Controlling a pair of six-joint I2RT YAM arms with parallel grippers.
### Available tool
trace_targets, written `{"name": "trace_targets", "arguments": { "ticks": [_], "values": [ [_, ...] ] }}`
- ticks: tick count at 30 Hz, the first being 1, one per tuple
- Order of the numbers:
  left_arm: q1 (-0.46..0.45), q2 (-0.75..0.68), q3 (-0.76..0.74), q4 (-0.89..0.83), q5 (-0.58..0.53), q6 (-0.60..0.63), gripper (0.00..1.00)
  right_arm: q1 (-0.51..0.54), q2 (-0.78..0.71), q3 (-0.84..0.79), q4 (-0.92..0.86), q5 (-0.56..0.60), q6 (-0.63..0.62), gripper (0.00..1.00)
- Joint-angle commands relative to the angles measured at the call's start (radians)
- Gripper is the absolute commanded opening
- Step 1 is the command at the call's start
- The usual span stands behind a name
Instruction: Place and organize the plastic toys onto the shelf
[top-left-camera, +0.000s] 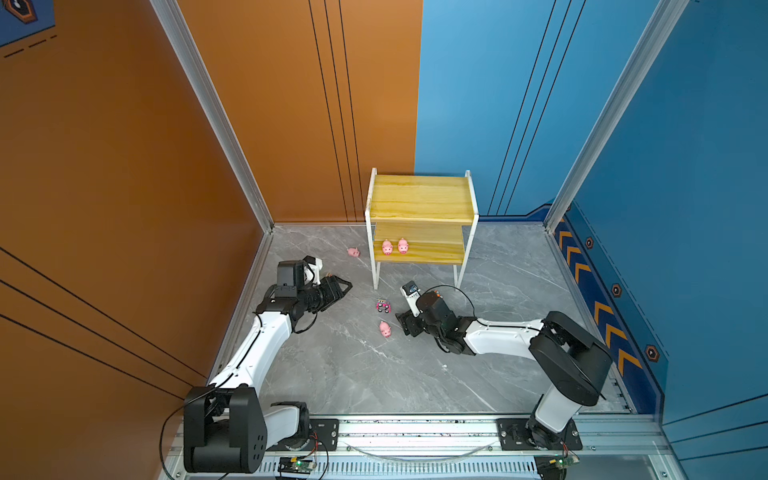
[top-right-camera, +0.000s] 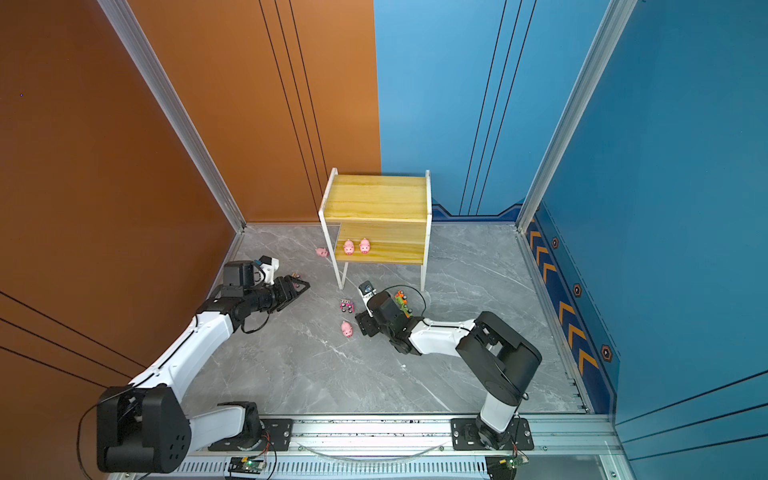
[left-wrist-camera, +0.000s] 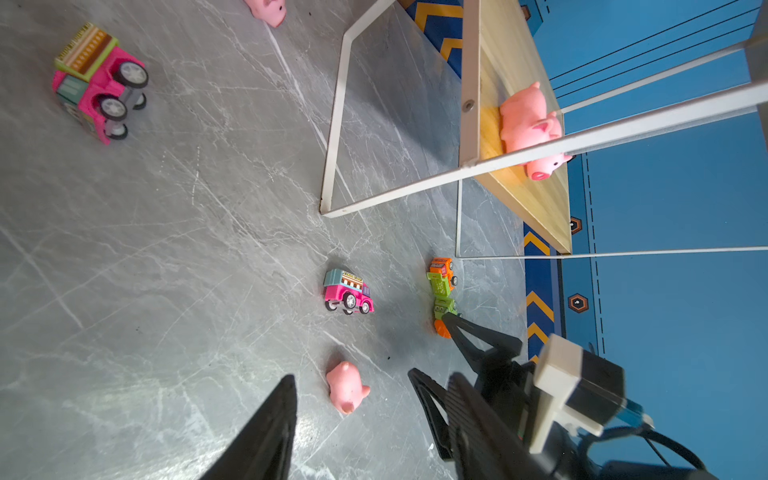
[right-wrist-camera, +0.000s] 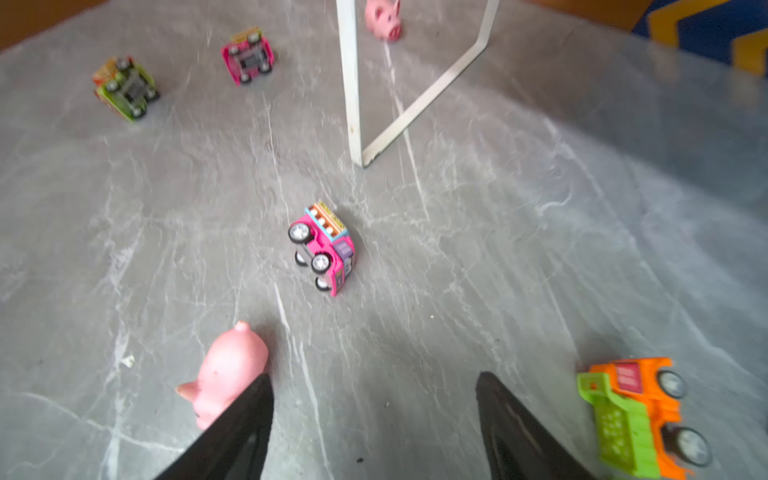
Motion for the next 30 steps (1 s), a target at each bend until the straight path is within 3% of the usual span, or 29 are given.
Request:
{"name": "trace_targets", "arguments": {
  "ticks": [1,7,12,17,24,30],
  "values": [
    [-0.011,-0.035,-0.019,0.005,-0.009,0.016,0.59,0.076,-0.025,-0.049,0.157,0.139,0.085,0.77],
    [-0.016,-0.080,-0.027,0.005,-0.008,0.011,0.59,0.199,0.055,-0.103,0.365,0.262,0.135,0.77],
    [-0.021,-0.105,-0.032,0.004,-0.007,0.011,0.59,0.224,0.164,-0.122,0.490,0.289,0.183,0.77],
    [-0.022,-0.115,-0.032,0.005,-0.007,0.012,0.59,0.223,0.228,-0.100,0.500,0.299,0.186,0.77],
    [-0.014,-0.117,-0.032,0.004,-0.007,0.011,0.59,0.201,0.287,-0.020,0.417,0.224,0.185,0.76],
    [-0.008,-0.112,-0.032,0.005,-0.008,0.013,0.59,0.183,0.308,0.023,0.351,0.208,0.211,0.68]
  ]
}}
